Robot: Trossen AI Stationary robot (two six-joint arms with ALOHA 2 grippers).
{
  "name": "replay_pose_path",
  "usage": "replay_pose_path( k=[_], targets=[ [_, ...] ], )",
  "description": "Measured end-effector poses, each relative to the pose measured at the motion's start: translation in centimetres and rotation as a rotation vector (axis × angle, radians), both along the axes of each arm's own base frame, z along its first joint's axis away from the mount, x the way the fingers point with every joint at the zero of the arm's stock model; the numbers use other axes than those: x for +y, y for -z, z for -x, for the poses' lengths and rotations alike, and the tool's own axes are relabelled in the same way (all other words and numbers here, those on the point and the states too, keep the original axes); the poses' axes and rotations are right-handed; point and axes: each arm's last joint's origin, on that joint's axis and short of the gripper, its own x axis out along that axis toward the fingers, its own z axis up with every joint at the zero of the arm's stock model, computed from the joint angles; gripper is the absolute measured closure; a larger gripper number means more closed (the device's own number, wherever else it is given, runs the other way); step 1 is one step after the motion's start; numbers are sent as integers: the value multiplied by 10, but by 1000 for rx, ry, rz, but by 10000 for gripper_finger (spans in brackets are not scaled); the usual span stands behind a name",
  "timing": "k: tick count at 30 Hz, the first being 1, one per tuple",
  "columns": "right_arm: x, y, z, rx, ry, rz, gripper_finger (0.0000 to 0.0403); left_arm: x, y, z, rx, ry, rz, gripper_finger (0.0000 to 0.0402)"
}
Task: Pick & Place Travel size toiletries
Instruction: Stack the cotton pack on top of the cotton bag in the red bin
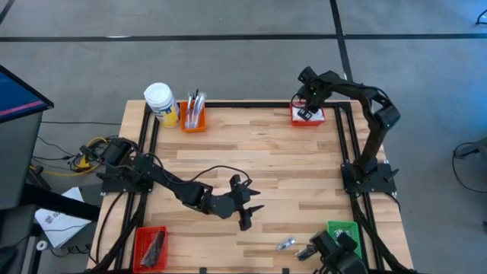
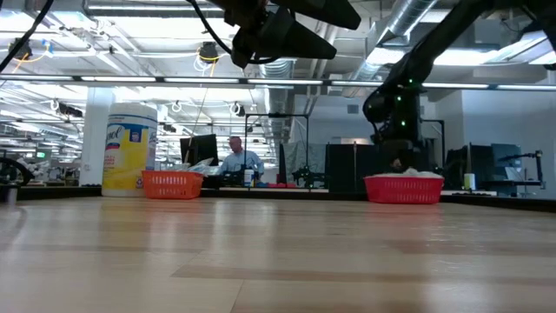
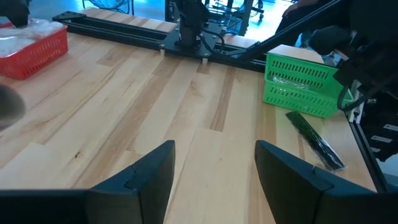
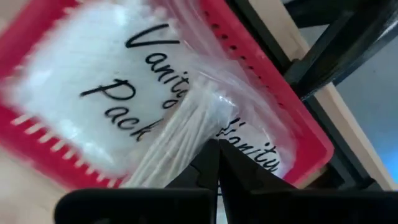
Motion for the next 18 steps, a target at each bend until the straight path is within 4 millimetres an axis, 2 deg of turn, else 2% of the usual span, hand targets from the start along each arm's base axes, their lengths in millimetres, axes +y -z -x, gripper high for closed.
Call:
replay_pose_path(
  k=[10,14,18],
  targets=[
    [0,5,-5,2,-13,-3,403,0,0,0,-1,0,0,189],
    [3,-5,-4,-23,-15,21,403,0,0,0,-1,-1,0,189],
    [7,-24,1,-56,-12,72,403,0,0,0,0,0,-1,189]
  ],
)
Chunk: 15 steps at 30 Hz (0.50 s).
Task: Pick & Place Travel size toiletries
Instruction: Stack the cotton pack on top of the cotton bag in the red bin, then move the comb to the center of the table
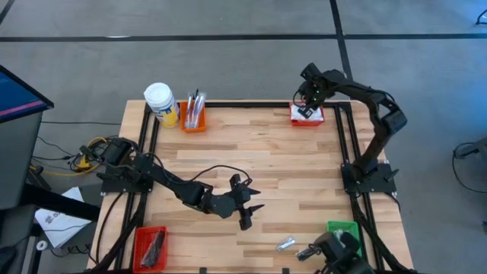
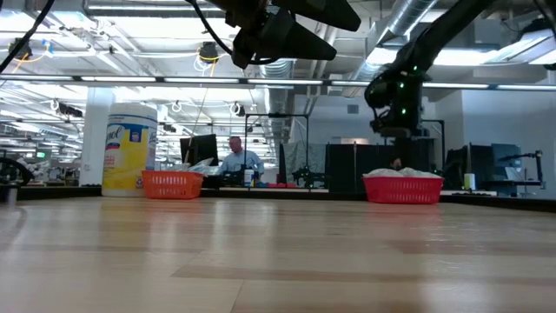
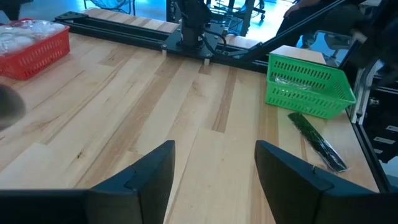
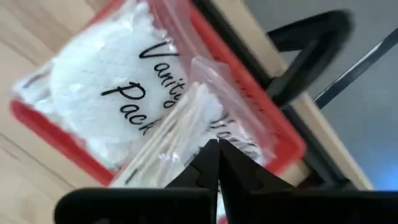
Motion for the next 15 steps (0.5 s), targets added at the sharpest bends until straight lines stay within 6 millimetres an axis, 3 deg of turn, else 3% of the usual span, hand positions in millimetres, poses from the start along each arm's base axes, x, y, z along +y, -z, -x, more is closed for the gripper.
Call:
replay_pose_path(
  k=[9,15],
  targets=[
    [17,-51,15,-99,18,146,403,0,0,0,0,0,0,189],
    [46,-96,17,-217,-21,301,403,0,0,0,-1,0,0,189]
  ],
)
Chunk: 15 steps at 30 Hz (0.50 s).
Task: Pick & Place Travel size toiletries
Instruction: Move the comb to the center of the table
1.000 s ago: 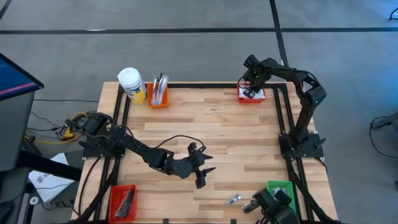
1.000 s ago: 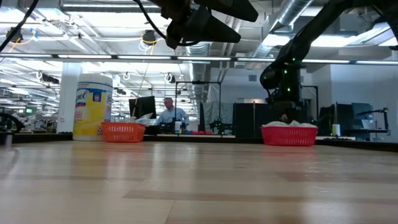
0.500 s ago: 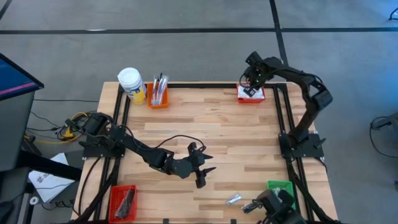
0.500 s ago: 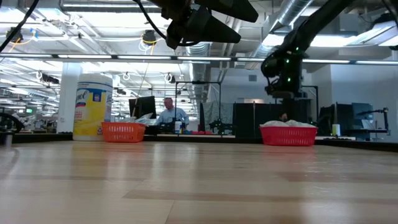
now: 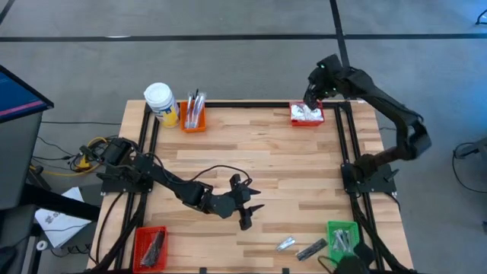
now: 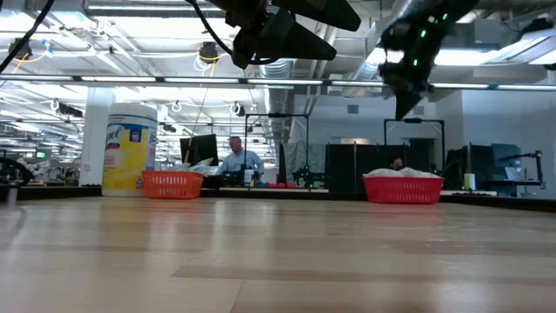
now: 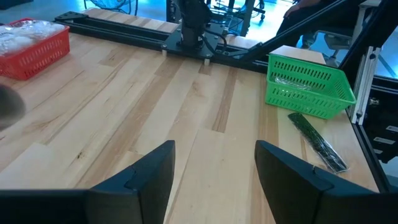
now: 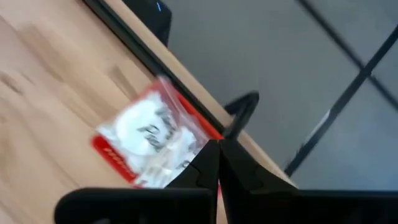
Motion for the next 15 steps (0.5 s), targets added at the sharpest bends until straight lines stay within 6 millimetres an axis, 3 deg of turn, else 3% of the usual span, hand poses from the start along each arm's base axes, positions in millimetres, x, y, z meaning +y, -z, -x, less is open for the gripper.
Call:
replay_pose_path(
  k=[8,15],
  targets=[
    [52,-41,-1,-115,-108,112,403,0,0,0,0,0,0,189],
    [95,-51,-13,-151,-251,98,403,0,0,0,-1,0,0,189]
  ],
)
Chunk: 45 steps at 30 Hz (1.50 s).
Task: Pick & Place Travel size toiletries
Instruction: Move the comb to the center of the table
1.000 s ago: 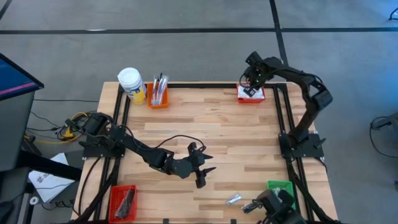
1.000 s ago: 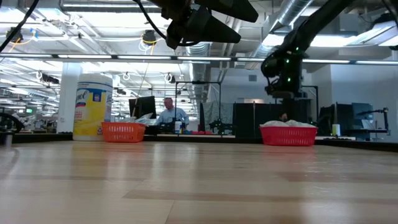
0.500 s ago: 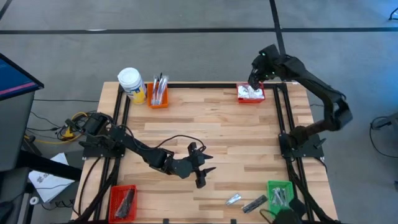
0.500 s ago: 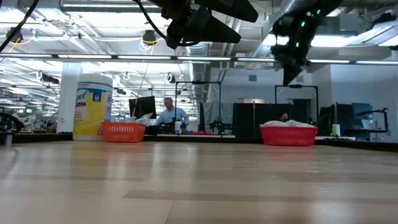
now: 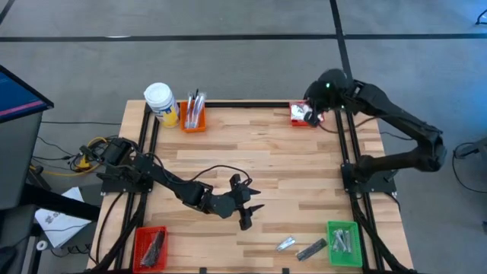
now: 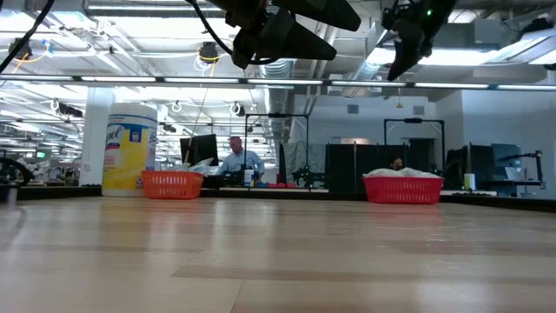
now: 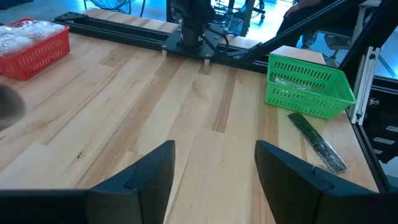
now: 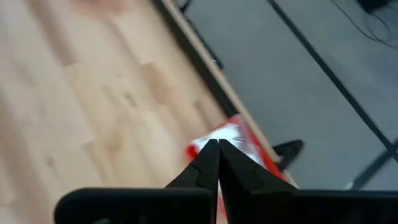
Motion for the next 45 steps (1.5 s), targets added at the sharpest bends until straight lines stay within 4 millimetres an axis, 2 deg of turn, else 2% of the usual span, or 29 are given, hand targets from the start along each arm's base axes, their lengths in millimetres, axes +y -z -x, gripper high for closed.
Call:
replay_pose_path(
  k=[16,28,35,39,45],
  targets=[
    [88,4,-34,34,-351,-88,403,0,0,0,0,0,0,189],
    [162,10,-35,58,-557,-131,403,0,0,0,0,0,0,189],
    [198,48,-32,114,-638,-144,403,0,0,0,0,-1,0,189],
    [210,71,-31,112,-668,-155,403,0,0,0,0,0,0,188],
    [226,95,-32,45,-725,-128,403,0,0,0,0,0,0,188]
  ],
)
